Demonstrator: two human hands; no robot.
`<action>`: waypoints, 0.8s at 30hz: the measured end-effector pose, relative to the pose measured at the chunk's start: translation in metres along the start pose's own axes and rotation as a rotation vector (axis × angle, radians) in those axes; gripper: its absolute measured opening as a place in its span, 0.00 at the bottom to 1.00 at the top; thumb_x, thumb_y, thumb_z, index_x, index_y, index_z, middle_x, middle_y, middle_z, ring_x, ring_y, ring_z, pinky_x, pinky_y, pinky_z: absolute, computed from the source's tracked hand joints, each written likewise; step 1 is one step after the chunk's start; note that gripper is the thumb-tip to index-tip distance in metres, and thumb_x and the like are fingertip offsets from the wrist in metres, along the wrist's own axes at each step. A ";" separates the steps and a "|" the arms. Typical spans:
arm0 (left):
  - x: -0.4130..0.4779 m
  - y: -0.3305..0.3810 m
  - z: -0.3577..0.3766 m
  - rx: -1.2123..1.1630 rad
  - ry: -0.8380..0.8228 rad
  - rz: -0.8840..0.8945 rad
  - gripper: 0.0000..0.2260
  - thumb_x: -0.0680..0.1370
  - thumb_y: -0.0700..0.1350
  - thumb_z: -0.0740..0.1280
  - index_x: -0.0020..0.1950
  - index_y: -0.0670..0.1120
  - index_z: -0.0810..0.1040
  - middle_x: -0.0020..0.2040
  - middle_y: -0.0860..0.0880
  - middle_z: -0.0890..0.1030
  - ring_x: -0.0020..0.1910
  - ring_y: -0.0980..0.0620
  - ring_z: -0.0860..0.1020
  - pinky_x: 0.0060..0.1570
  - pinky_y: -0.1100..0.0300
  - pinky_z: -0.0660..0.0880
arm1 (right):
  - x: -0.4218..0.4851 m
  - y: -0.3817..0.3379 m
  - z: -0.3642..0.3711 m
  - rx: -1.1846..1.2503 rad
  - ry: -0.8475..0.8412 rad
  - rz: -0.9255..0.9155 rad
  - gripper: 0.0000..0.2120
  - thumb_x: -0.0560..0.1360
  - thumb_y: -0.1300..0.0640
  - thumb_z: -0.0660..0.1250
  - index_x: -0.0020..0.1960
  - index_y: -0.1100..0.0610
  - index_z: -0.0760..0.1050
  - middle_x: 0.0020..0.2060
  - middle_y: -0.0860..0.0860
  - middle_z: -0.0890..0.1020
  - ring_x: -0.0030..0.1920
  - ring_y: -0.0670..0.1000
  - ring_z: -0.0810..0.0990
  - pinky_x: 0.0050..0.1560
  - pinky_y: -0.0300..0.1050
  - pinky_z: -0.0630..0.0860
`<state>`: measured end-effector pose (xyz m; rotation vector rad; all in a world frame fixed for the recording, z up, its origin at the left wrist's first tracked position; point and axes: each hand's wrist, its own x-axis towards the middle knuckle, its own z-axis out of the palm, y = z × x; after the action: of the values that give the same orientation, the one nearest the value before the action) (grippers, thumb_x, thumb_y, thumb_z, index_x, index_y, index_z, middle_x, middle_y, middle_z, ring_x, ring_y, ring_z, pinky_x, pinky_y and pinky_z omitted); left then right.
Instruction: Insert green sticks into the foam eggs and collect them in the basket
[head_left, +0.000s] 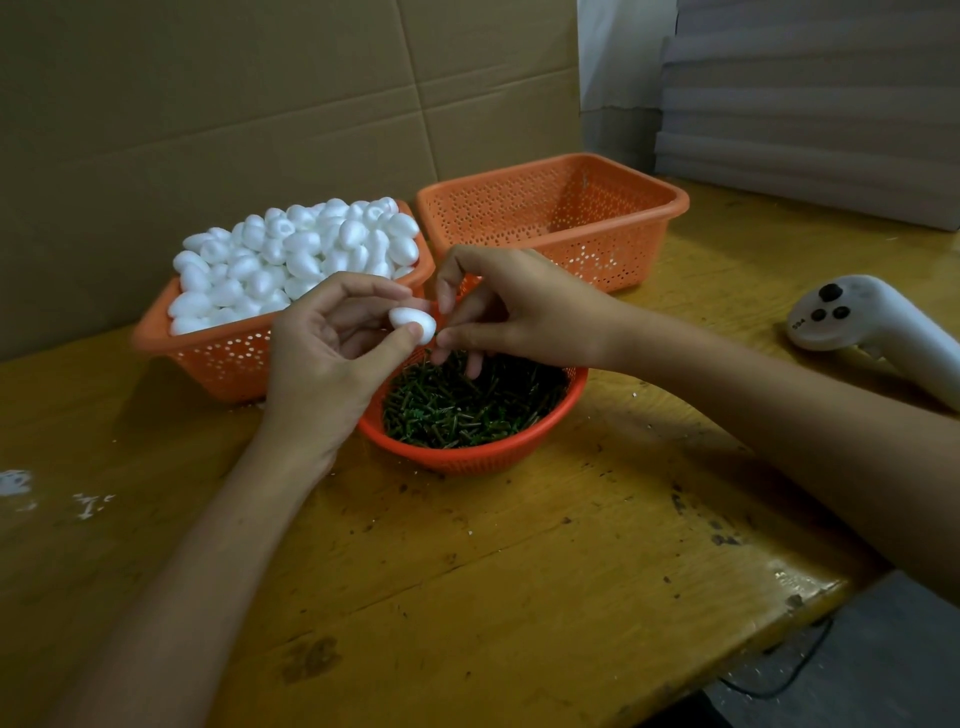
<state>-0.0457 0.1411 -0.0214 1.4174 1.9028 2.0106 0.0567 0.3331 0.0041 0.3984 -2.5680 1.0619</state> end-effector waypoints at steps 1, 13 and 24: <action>0.000 0.000 0.000 -0.002 0.001 -0.005 0.12 0.76 0.33 0.77 0.55 0.45 0.82 0.51 0.47 0.89 0.54 0.48 0.87 0.54 0.62 0.81 | 0.000 0.000 0.000 -0.002 0.003 -0.004 0.12 0.80 0.63 0.72 0.55 0.65 0.69 0.43 0.51 0.89 0.36 0.51 0.88 0.46 0.41 0.82; 0.001 0.002 -0.003 -0.010 -0.010 -0.017 0.12 0.75 0.37 0.78 0.57 0.43 0.81 0.51 0.47 0.89 0.54 0.46 0.87 0.56 0.59 0.82 | -0.001 0.000 0.006 0.063 0.030 -0.002 0.12 0.81 0.64 0.69 0.52 0.58 0.65 0.43 0.53 0.89 0.37 0.53 0.88 0.39 0.58 0.83; 0.003 -0.001 -0.006 -0.015 -0.003 -0.019 0.09 0.78 0.39 0.76 0.55 0.50 0.83 0.51 0.47 0.89 0.53 0.47 0.88 0.53 0.60 0.82 | -0.001 -0.003 0.004 0.063 0.025 0.000 0.15 0.79 0.63 0.73 0.55 0.61 0.66 0.45 0.53 0.89 0.41 0.51 0.88 0.38 0.53 0.85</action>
<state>-0.0516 0.1390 -0.0198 1.3927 1.8889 2.0092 0.0582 0.3283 0.0023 0.3980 -2.5176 1.1425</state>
